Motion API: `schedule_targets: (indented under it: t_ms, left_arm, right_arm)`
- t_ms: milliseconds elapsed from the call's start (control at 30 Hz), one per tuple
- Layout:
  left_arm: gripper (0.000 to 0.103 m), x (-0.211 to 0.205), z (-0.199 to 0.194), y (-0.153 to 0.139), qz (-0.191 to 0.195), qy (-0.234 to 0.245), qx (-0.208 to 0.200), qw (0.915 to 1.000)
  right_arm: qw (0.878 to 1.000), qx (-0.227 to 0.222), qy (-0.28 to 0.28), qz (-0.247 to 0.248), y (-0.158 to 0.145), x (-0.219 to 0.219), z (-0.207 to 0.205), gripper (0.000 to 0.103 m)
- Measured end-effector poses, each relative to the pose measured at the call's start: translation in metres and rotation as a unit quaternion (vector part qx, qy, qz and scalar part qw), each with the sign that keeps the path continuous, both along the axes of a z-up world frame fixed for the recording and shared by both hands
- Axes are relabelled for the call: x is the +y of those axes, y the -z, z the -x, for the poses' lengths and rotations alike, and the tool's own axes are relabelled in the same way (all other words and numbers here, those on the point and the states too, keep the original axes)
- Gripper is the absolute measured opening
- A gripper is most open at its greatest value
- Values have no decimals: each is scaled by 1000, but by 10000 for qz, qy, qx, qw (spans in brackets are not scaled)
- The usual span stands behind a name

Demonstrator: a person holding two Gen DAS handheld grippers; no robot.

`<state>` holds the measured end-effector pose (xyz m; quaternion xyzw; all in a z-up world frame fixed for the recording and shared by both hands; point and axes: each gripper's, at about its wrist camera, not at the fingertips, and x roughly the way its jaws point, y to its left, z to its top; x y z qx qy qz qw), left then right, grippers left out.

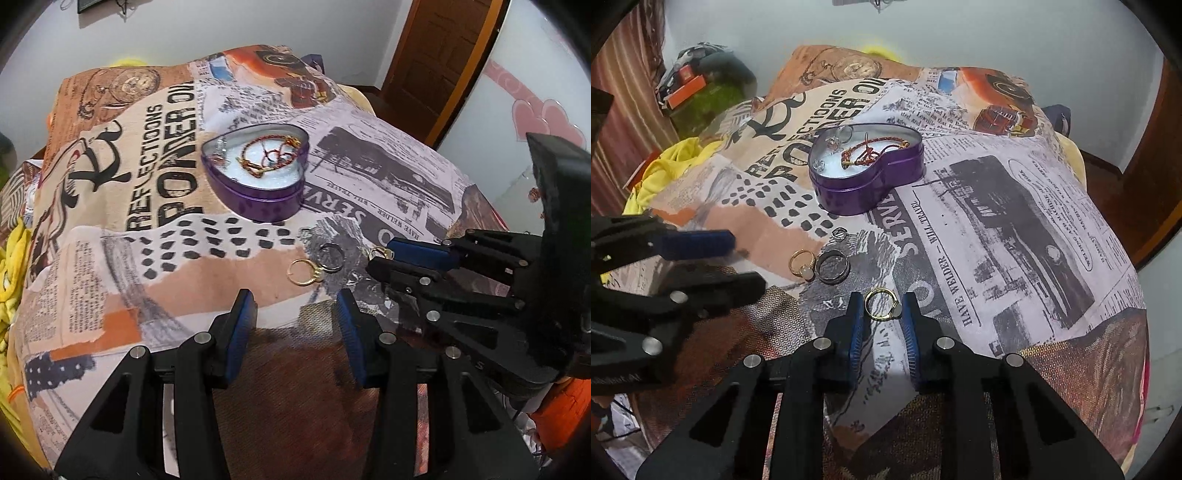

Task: Organize jewelry
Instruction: 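Move the right tool to the gold hoop ring and close around it, then lift the gold hoop with the right tool while the left tool grasps a small gold ring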

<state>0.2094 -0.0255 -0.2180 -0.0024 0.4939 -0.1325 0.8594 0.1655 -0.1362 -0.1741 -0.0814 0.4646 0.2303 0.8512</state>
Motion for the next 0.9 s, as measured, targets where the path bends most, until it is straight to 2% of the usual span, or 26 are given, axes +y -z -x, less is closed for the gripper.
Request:
schedule_targets:
  t_ms: [200, 567, 700, 800, 867, 900]
  left_arm:
    - [45, -8, -9, 11, -65, 42, 128, 9999]
    - [45, -17, -21, 17, -82, 143, 112, 9998]
    - [23, -19, -21, 17, -114, 172, 91, 9997]
    - [22, -19, -21, 17, -109, 171, 59, 9998]
    - [7, -19, -20, 17, -107, 191, 66, 9997]
    - [5, -19, -20, 17, -121, 188, 71, 9997]
  right_arm:
    - [9999, -20, 95, -56, -4, -10, 0, 19]
    - [9996, -137, 219, -148, -12, -21, -3, 19]
    - [9995, -149, 233, -171, -14, -23, -3, 19]
    - [9994, -159, 246, -163, -15, -24, -2, 19]
    - [9994, -181, 263, -158, -18, -24, -2, 19]
    - [9993, -192, 269, -161, -18, -25, -2, 19]
